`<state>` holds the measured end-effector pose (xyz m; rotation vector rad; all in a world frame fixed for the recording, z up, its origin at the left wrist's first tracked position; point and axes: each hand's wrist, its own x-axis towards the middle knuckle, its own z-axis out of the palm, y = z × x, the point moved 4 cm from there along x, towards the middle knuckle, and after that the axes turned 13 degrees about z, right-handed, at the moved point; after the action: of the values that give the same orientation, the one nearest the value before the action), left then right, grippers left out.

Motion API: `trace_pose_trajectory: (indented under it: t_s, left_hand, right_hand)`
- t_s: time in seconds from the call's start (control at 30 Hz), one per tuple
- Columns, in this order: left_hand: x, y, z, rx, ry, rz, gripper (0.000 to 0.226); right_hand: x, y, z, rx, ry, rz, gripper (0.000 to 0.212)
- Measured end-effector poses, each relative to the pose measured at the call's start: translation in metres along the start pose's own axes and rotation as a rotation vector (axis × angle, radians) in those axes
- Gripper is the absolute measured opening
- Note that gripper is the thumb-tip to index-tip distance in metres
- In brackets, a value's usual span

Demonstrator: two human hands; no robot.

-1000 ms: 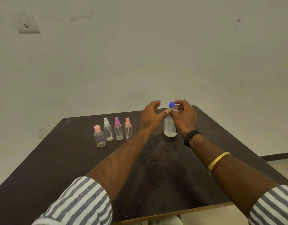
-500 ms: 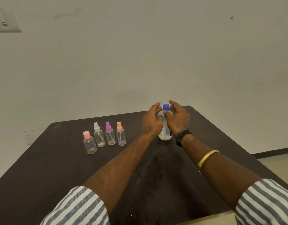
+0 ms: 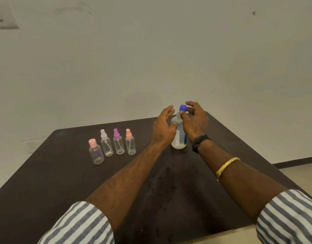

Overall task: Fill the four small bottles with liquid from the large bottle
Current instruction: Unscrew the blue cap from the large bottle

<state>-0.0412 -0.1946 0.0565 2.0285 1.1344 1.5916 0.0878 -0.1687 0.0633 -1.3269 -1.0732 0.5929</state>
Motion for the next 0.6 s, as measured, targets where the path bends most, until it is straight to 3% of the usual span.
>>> trace_pose_trajectory:
  t_s: [0.6]
  left_hand:
    - [-0.052, -0.011, 0.008, 0.004, 0.180, -0.111, 0.059]
  right_hand:
    - [-0.040, 0.054, -0.048, -0.214, -0.045, 0.132, 0.029]
